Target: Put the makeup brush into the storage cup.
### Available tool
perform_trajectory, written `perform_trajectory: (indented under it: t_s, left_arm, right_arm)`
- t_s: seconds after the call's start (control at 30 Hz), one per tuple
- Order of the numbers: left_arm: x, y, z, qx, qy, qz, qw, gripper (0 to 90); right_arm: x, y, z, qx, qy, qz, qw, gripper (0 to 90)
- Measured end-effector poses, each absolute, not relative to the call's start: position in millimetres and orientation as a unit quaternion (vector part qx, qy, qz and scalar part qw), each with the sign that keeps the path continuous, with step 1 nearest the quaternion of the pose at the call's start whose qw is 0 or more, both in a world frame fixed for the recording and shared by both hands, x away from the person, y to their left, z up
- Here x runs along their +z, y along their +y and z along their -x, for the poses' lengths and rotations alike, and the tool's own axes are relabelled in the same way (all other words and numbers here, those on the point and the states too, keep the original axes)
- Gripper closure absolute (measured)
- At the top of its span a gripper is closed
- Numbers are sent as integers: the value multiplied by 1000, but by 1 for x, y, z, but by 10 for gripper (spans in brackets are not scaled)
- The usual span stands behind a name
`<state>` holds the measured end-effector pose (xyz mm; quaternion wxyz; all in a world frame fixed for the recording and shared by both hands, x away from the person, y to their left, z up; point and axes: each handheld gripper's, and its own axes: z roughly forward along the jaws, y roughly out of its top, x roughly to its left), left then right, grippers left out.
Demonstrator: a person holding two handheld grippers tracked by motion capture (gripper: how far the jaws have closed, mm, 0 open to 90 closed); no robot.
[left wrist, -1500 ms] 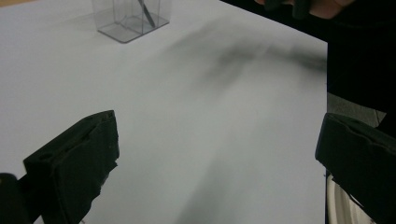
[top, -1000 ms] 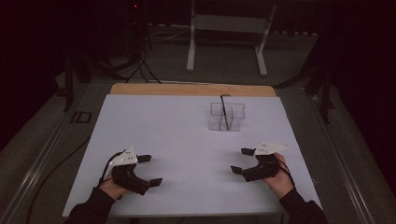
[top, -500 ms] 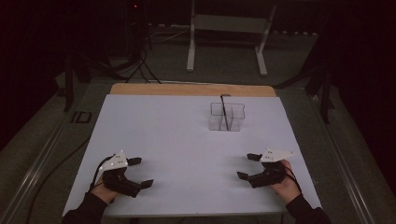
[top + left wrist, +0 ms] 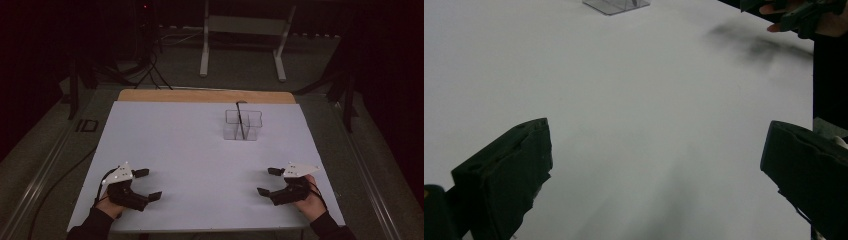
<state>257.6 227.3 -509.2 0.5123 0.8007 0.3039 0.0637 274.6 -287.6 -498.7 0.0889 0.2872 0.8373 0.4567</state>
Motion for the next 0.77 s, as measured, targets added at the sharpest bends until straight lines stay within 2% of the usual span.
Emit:
perform_trajectory:
  t_s: [0.77]
  left_arm:
    - [-510, 225, -257, 58, 295, -803, 515, 15]
  right_arm:
    - [-507, -287, -278, 455, 837, -296, 62, 139]
